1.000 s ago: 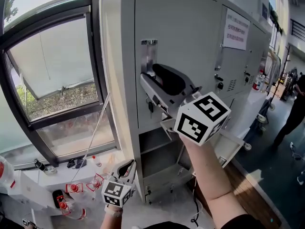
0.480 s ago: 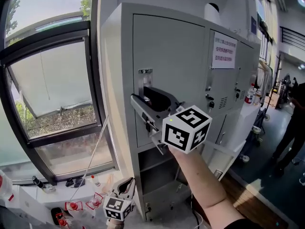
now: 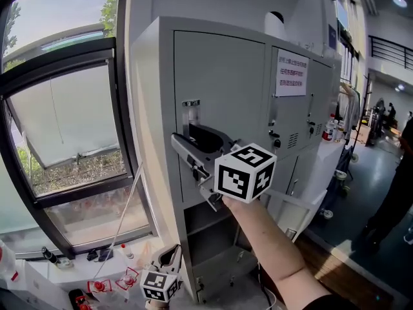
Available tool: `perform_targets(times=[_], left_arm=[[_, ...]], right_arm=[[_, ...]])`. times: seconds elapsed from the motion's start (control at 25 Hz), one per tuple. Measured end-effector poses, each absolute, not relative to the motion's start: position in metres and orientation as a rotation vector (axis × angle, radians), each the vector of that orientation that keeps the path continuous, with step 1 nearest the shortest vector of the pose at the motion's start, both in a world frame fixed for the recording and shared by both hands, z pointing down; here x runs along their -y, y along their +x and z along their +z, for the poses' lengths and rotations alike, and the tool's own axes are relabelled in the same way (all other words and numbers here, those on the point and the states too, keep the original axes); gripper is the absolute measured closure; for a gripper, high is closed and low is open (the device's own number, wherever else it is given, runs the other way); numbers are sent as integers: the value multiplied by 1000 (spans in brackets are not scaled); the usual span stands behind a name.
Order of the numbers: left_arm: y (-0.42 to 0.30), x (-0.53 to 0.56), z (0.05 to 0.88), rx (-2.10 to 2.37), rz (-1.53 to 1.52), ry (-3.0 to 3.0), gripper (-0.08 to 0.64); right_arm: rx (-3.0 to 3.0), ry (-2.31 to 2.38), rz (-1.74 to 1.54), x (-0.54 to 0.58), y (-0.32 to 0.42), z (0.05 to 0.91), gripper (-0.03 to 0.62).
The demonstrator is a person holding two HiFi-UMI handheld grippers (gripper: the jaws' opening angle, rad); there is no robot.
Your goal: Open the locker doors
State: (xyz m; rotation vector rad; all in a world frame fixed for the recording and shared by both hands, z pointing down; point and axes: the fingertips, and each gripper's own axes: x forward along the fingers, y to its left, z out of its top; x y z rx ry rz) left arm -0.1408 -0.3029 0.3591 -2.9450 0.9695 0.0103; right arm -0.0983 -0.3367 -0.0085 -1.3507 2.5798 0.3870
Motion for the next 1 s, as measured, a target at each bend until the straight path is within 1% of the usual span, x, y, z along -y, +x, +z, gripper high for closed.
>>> perform_targets(times=[0.48,0.72,1.0], left_arm=[[-106,287,365,-798,-19,-2976,540],[-76,275,365,-694,-26,-2996,540],[-31,257,362,-531,-35,-3007,540]], right_arm=[[-2589,-1294,390,288,-81,-12,440],[-2614,-1290,446,254,-65,-13,445],[-2640,-1251,426,216,-35,-14,446]])
